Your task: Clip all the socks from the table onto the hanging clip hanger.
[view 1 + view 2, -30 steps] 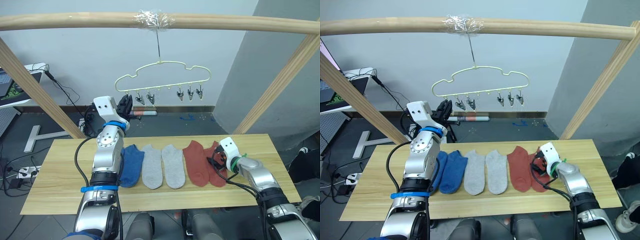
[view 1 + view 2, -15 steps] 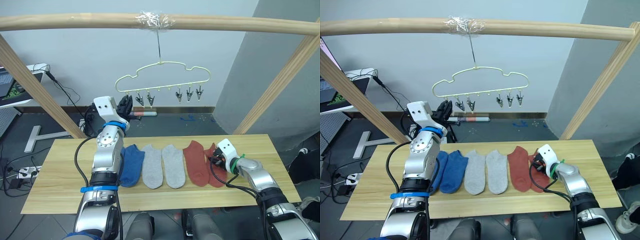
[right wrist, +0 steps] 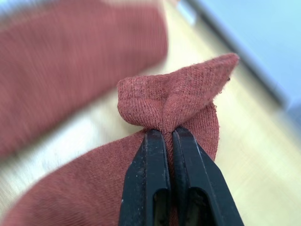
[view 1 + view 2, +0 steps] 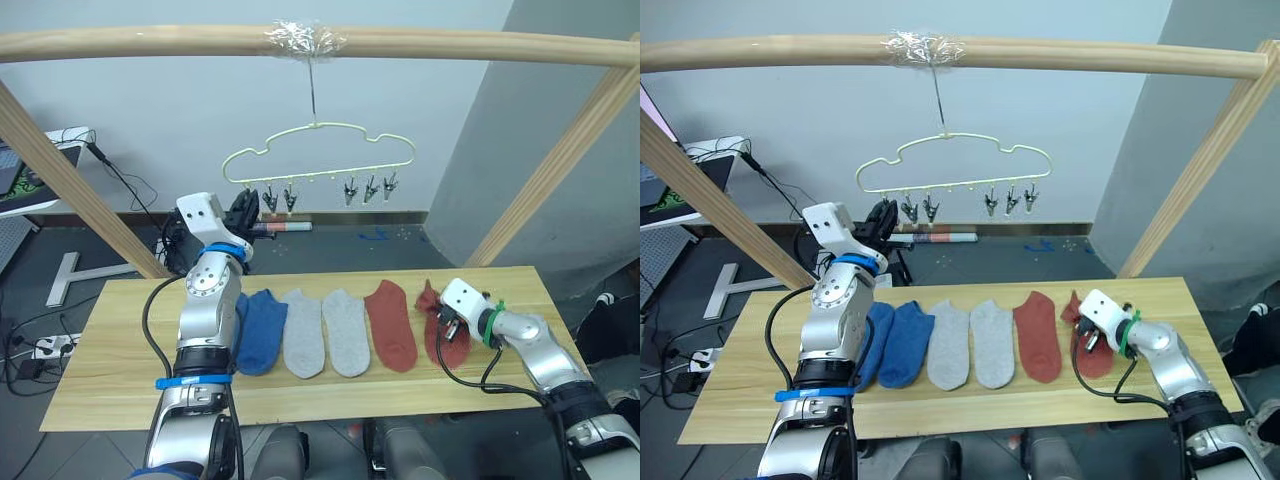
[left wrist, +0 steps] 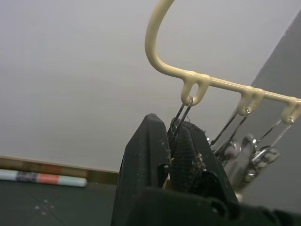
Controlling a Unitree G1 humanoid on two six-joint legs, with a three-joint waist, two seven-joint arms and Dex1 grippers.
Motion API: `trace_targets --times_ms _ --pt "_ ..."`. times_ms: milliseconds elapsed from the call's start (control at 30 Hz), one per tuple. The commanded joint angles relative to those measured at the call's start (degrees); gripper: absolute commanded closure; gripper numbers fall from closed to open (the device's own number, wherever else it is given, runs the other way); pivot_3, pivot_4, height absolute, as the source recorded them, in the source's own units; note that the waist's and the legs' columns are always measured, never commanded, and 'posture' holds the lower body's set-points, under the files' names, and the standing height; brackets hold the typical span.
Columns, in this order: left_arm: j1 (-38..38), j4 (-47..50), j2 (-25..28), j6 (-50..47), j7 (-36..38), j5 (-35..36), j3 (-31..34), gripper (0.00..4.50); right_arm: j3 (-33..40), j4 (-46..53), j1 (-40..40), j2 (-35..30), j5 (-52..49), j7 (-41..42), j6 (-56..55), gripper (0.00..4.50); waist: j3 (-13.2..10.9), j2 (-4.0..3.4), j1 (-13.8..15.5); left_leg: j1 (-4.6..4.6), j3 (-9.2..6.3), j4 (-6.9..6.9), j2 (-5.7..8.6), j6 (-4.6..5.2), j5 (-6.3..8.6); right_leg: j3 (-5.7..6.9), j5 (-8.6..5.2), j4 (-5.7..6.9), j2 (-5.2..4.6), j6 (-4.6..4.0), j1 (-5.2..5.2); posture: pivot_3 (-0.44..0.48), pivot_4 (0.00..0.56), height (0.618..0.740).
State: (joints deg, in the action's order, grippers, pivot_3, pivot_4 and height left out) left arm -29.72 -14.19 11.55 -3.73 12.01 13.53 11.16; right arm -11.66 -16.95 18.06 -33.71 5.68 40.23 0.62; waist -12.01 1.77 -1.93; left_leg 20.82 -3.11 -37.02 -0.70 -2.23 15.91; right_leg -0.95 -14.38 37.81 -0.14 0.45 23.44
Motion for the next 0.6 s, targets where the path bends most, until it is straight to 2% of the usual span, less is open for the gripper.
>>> trace_targets --times_ms 33,133,267,367,533,600 --pt "0.74 4.58 0.34 -4.61 2.25 4.98 1.69 4.36 -1.59 8.84 0.25 -0.06 -0.21 3.14 -2.13 4.49 -0.01 -0.01 0.08 0.00 -0.04 0.01 0.00 -0.01 0.00 0.03 0.00 0.02 0.01 0.00 0.00 0.008 0.205 0.740" --pt "2.23 9.58 1.21 -13.48 5.44 11.56 2.47 4.36 -5.50 15.63 2.07 1.71 1.17 5.24 -3.23 4.49 -0.04 -0.02 -0.01 0.01 -0.06 0.01 -0.01 -0.04 -0.02 0.02 0.00 0.04 0.01 0.00 0.00 0.007 0.206 0.740" --pt "3.28 15.51 2.44 -25.27 6.49 20.86 4.95 4.36 -9.93 16.70 6.04 6.82 3.12 5.24 -2.99 4.49 -0.14 0.02 0.06 0.01 -0.09 0.00 -0.01 -0.15 -0.08 0.02 0.00 0.03 -0.01 0.00 0.02 0.014 0.206 0.740" --pt "3.58 16.56 2.86 -29.20 5.60 23.45 6.11 4.36 -12.51 12.32 9.33 11.93 3.87 4.23 -3.05 4.49 -0.18 0.04 0.29 0.03 -0.20 0.00 0.00 -0.26 -0.14 0.10 0.00 0.04 -0.02 0.00 0.01 0.023 0.205 0.740" --pt "3.93 17.82 3.70 -31.23 5.96 24.52 6.09 4.36 -14.48 6.09 13.41 16.49 5.22 3.74 -5.19 4.49 -0.19 0.04 0.45 0.04 -0.22 -0.01 0.04 -0.32 -0.17 0.07 0.08 0.02 -0.08 -0.14 0.01 0.035 0.204 0.740" --pt "4.24 19.36 3.31 -32.51 5.96 26.01 6.22 4.36 -14.68 0.87 17.43 20.01 5.64 2.23 -6.30 4.49 -0.21 0.04 0.46 0.03 -0.26 0.00 0.05 -0.35 -0.19 0.08 0.11 0.01 -0.10 -0.18 0.02 0.041 0.203 0.740"
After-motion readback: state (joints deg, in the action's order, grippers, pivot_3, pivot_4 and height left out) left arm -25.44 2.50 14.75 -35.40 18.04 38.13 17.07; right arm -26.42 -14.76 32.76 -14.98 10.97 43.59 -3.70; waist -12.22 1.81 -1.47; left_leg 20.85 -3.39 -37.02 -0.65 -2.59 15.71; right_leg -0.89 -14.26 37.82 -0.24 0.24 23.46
